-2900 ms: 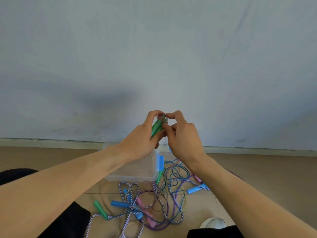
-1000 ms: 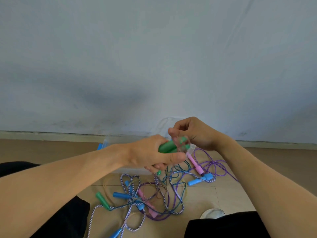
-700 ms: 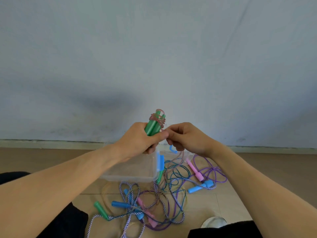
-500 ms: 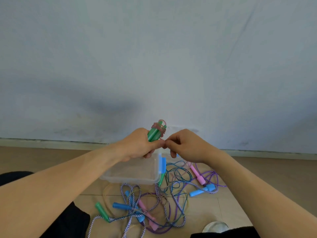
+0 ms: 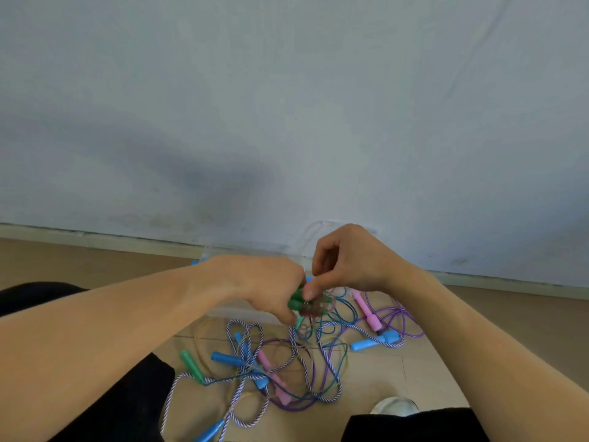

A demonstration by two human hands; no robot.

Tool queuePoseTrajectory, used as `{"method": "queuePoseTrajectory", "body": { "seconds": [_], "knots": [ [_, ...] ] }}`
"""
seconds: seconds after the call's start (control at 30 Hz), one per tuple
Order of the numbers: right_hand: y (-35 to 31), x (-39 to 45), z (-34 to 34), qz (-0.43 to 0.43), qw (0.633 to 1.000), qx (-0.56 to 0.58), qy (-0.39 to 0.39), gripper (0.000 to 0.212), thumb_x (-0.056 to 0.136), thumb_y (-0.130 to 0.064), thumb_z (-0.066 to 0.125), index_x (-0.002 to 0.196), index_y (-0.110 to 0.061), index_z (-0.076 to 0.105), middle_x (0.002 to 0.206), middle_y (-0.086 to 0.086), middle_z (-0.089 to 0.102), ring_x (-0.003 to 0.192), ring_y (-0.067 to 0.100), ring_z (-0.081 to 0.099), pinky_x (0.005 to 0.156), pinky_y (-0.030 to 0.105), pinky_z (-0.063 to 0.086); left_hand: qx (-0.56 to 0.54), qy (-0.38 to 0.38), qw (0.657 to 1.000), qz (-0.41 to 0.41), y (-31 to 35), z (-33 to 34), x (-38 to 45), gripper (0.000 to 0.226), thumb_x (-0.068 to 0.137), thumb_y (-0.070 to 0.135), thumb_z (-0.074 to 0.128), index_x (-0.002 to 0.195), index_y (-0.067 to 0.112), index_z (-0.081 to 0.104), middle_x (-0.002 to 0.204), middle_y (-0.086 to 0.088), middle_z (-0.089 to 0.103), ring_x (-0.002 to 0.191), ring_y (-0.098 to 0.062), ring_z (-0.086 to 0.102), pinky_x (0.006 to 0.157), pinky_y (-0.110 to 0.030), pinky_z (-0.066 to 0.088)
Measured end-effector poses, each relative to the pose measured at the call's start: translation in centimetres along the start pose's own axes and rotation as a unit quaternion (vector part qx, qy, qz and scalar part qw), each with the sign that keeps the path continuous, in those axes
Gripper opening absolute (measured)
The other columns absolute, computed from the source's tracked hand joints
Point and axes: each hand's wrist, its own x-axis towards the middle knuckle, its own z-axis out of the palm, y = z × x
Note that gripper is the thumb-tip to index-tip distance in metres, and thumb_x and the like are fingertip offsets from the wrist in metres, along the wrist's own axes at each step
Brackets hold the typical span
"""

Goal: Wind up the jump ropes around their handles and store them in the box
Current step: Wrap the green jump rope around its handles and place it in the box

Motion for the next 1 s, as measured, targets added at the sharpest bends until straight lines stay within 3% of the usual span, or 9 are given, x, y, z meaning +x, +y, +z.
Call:
{"method": "queuePoseTrajectory", "body": {
  "seconds": [0.07, 0.2, 0.27, 0.37, 0.5, 0.63, 0.77, 0.87, 1.0],
  "knots": [
    [0.8, 0.1, -0.2, 0.013, 0.997, 0.080, -0.005, 0.030, 0.061, -0.029, 0.091, 0.068, -0.008, 0.071, 0.060, 0.010, 0.067, 0.056, 0.013, 0.057, 0.057, 0.029, 0.044, -0.016, 0.043, 0.998, 0.037, 0.2, -0.5, -0.2, 0.022, 0.078, 0.032, 0.075, 0.074, 0.019, 0.059, 0.060, 0.004, 0.056, 0.053, -0.016, 0.051, 0.053, -0.027, 0.040],
    [1.6, 0.2, -0.7, 0.035, 0.980, 0.196, 0.009, 0.034, 0.073, -0.039, 0.076, 0.064, -0.008, 0.066, 0.057, 0.009, 0.053, 0.054, 0.014, 0.043, 0.054, 0.024, 0.036, -0.141, 0.097, 0.983, 0.063, 0.5, -1.9, -1.0, 0.025, 0.078, 0.031, 0.079, 0.070, 0.018, 0.059, 0.055, 0.005, 0.055, 0.045, -0.010, 0.048, 0.051, -0.022, 0.041],
    [1.4, 0.3, -1.0, 0.029, 0.968, 0.250, 0.008, 0.036, 0.082, -0.034, 0.075, 0.064, -0.005, 0.063, 0.062, 0.013, 0.044, 0.054, 0.016, 0.033, 0.051, 0.022, 0.030, -0.253, 0.123, 0.957, 0.065, 0.7, -2.7, -1.5, 0.030, 0.080, 0.026, 0.079, 0.062, 0.017, 0.056, 0.048, 0.002, 0.053, 0.040, -0.013, 0.046, 0.049, -0.022, 0.040],
    [1.1, 0.7, -1.3, 0.025, 0.953, 0.300, 0.038, 0.042, 0.096, -0.023, 0.060, 0.054, -0.019, 0.066, 0.052, 0.003, 0.044, 0.045, 0.010, 0.026, 0.044, 0.018, 0.025, -0.376, 0.177, 0.908, 0.058, 0.7, -4.0, -1.7, 0.037, 0.084, 0.018, 0.076, 0.056, 0.017, 0.052, 0.039, 0.001, 0.048, 0.033, -0.014, 0.040, 0.050, -0.028, 0.038],
    [0.7, 0.9, -1.2, 0.033, 0.964, 0.250, 0.081, 0.040, 0.101, -0.036, 0.049, 0.079, -0.010, 0.070, 0.054, -0.001, 0.045, 0.046, 0.011, 0.033, 0.045, 0.019, 0.032, -0.456, 0.280, 0.844, -0.021, -1.2, -5.1, -0.8, 0.036, 0.085, 0.016, 0.074, 0.057, 0.014, 0.051, 0.044, 0.000, 0.042, 0.038, -0.019, 0.038, 0.046, -0.025, 0.031],
    [0.2, 0.4, -0.6, 0.026, 0.989, 0.136, 0.057, 0.032, 0.102, -0.031, 0.047, 0.089, -0.013, 0.071, 0.055, -0.005, 0.047, 0.051, 0.015, 0.038, 0.052, 0.025, 0.037, -0.295, 0.303, 0.897, -0.132, -2.8, -4.8, -0.1, 0.026, 0.081, 0.022, 0.073, 0.068, 0.008, 0.054, 0.053, -0.005, 0.054, 0.040, -0.019, 0.053, 0.049, -0.025, 0.042],
    [-0.8, -0.1, 0.7, -0.020, 0.990, -0.139, 0.028, 0.026, 0.098, -0.029, 0.051, 0.099, -0.012, 0.070, 0.076, -0.002, 0.064, 0.069, 0.015, 0.056, 0.069, 0.032, 0.048, -0.129, 0.243, 0.942, -0.190, -2.5, -3.6, 1.0, 0.027, 0.080, 0.025, 0.071, 0.067, 0.010, 0.052, 0.060, -0.006, 0.056, 0.046, -0.018, 0.052, 0.046, -0.024, 0.038],
    [-1.4, -0.5, 1.6, -0.078, 0.964, -0.252, 0.018, 0.027, 0.095, -0.035, 0.055, 0.087, -0.014, 0.068, 0.068, 0.002, 0.063, 0.063, 0.020, 0.055, 0.064, 0.040, 0.048, -0.013, 0.116, 0.977, -0.178, -1.5, -2.3, 0.9, 0.024, 0.080, 0.025, 0.069, 0.066, 0.011, 0.056, 0.054, -0.003, 0.056, 0.040, -0.014, 0.049, 0.040, -0.021, 0.037],
    [-1.9, -0.7, 0.7, -0.066, 0.975, -0.212, 0.019, 0.026, 0.074, -0.046, 0.079, 0.075, -0.021, 0.072, 0.054, -0.015, 0.053, 0.053, 0.003, 0.051, 0.056, 0.023, 0.042, 0.073, 0.029, 0.994, -0.077, -1.1, -0.5, 0.9, 0.023, 0.077, 0.032, 0.068, 0.086, 0.011, 0.069, 0.075, -0.005, 0.071, 0.063, -0.021, 0.063, 0.059, -0.030, 0.053]
  ]
}}
